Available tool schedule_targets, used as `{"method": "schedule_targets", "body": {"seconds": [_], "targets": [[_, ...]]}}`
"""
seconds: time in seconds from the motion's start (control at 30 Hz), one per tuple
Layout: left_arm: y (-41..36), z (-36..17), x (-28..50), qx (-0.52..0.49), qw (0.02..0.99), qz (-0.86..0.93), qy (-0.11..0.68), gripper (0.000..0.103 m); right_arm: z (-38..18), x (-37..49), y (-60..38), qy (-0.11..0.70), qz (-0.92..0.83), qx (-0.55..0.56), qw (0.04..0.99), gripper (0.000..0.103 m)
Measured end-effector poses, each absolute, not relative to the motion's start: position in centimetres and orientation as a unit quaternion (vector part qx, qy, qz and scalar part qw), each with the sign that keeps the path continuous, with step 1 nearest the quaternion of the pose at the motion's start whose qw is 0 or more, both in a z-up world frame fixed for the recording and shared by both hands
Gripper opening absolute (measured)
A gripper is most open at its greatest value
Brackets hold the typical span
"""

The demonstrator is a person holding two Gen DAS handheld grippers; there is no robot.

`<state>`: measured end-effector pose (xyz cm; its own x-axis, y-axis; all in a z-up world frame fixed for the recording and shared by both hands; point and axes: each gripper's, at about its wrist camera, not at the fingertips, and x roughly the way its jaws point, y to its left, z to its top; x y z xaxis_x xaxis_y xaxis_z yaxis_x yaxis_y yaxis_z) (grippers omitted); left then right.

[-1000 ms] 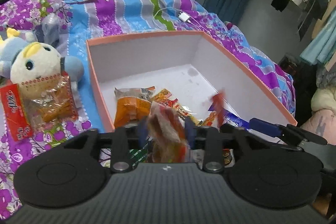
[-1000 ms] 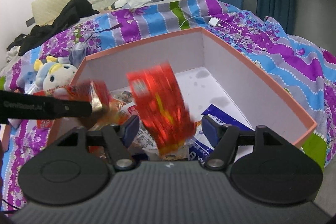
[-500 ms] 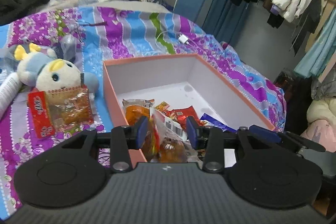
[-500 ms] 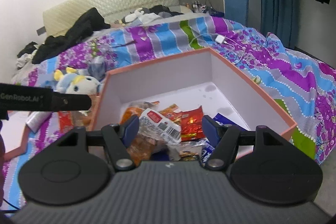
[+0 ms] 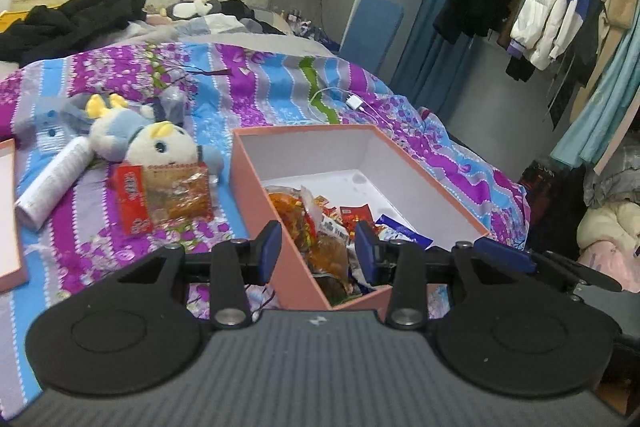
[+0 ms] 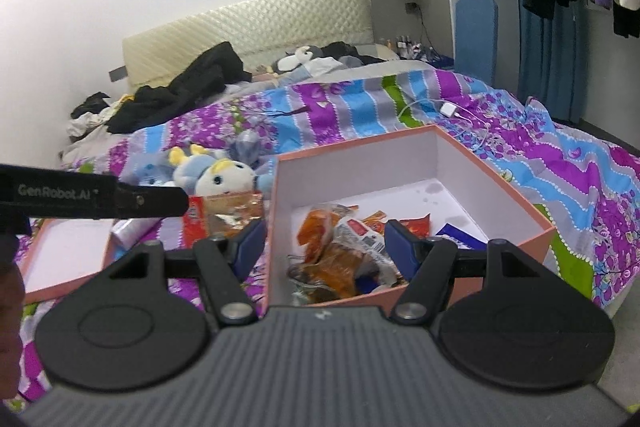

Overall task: Organize snacks
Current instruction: 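Move both tools back toward the snack pile by the plush toy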

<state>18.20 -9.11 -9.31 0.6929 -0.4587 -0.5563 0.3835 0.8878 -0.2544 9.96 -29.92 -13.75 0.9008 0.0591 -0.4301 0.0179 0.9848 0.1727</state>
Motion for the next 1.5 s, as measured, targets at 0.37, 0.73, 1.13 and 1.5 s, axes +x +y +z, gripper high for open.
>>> {"method": "schedule_targets", "body": {"seconds": [0.37,0.73,1.13,1.5], "targets": [[-4.2,-8.9,11.4,-0.067,0.927,-0.200,0.310,0.045,-13.2,5.2,-25.8,0.215,0.046,0.079,0.972,0.068],[1.4,-9.9,6.3,-0.077,0.935,-0.149,0.313,0.045,-13.4,1.6,-22.5,0.215,0.078,0.071,0.971,0.068],[5.1,-12.9,5.3,-0.105,0.928,-0.120,0.336,0.045,-15.8,1.7,-19.8,0.237,0.104,0.062,0.964,0.068],[6.6,-13.4,9.0,-0.090,0.937,-0.108,0.321,0.047,-16.4,4.7,-18.7,0.215,0.103,0.040,0.970,0.068]]}}
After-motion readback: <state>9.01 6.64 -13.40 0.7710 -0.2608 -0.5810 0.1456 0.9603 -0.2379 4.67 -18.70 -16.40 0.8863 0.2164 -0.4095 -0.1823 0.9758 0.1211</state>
